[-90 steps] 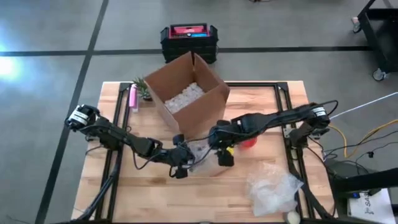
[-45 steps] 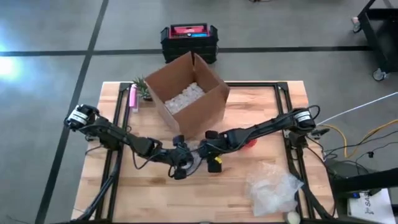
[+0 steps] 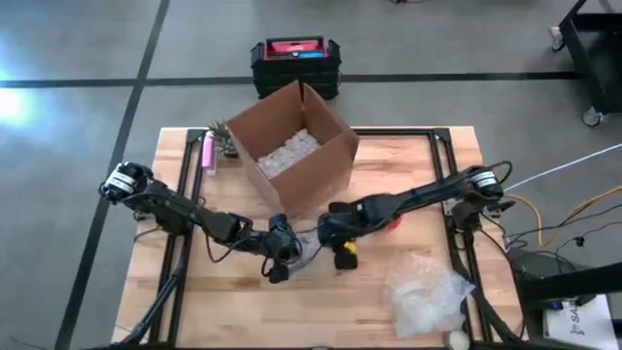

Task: Wrap mug
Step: Wrap the black mug with transparent bubble wrap

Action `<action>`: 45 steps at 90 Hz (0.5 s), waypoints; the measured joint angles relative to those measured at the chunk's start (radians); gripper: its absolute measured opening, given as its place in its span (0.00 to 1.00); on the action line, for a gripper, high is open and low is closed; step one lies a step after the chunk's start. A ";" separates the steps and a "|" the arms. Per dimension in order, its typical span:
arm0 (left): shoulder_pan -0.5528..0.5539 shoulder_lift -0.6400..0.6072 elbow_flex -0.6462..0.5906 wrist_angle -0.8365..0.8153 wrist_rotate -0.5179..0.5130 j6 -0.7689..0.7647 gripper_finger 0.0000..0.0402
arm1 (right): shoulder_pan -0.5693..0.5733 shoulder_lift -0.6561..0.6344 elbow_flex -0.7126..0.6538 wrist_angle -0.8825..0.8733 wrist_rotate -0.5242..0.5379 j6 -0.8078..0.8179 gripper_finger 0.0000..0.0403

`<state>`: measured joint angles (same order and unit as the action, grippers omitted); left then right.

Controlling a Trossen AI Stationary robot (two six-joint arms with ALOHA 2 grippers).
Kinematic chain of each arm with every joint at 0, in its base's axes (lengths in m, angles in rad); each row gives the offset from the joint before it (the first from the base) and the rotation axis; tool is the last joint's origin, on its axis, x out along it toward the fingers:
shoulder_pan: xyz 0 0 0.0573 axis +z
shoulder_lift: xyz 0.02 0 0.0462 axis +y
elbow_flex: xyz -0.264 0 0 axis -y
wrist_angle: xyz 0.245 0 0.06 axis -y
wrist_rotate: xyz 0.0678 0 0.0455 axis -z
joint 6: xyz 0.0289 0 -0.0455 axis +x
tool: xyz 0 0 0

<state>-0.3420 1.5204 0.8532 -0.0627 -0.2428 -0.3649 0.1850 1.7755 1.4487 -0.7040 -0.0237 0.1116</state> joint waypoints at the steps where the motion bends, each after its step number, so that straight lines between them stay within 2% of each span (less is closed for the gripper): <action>1: 0.000 0.000 0.000 0.000 0.000 0.000 0.05 | 0.000 -0.003 0.000 0.018 0.000 0.000 0.26; 19: -0.001 0.000 0.000 0.002 0.000 0.005 0.05 | 0.015 0.014 0.004 0.331 -0.003 -0.057 0.16; 35: -0.002 0.000 0.000 0.002 0.000 0.005 0.05 | 0.003 0.124 0.000 0.387 0.006 -0.074 0.03; 45: -0.002 -0.010 -0.002 -0.008 0.000 0.004 0.05 | -0.002 0.152 0.003 0.382 0.024 -0.073 0.01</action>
<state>-0.3435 1.5102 0.8515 -0.0702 -0.2427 -0.3607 0.1829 1.9271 1.4519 -0.3218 0.0001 0.0385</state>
